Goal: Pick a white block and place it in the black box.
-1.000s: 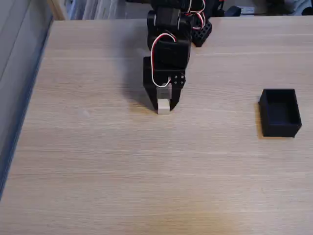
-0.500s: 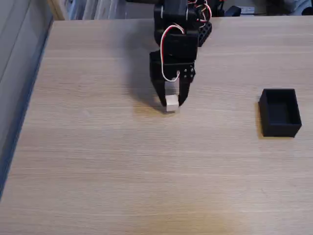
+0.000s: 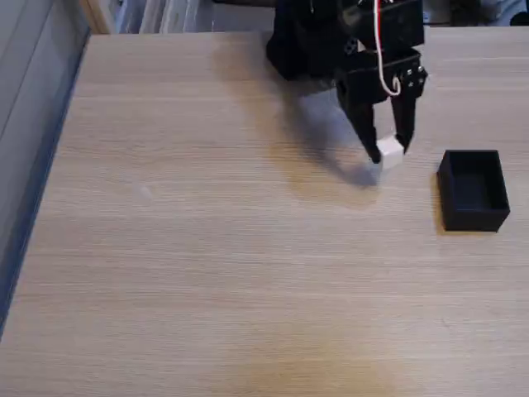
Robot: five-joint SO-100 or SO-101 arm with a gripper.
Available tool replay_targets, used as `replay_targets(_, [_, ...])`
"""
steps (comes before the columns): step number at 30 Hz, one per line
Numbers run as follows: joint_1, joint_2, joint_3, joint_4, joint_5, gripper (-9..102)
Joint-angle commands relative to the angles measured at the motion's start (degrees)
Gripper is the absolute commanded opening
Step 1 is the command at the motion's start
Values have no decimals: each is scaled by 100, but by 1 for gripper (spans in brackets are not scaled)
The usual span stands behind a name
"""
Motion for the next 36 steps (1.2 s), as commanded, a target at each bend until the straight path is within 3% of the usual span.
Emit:
replay_targets(1, [-483, -299, -686, 35, 290, 0])
replay_targets(26, [-1881, -2399, -2663, -88, 923, 0])
replay_targets(32, [-1723, -2470, -2716, -255, 817, 16])
replay_targets(36, [-1600, -2435, -2672, -229, 712, 20])
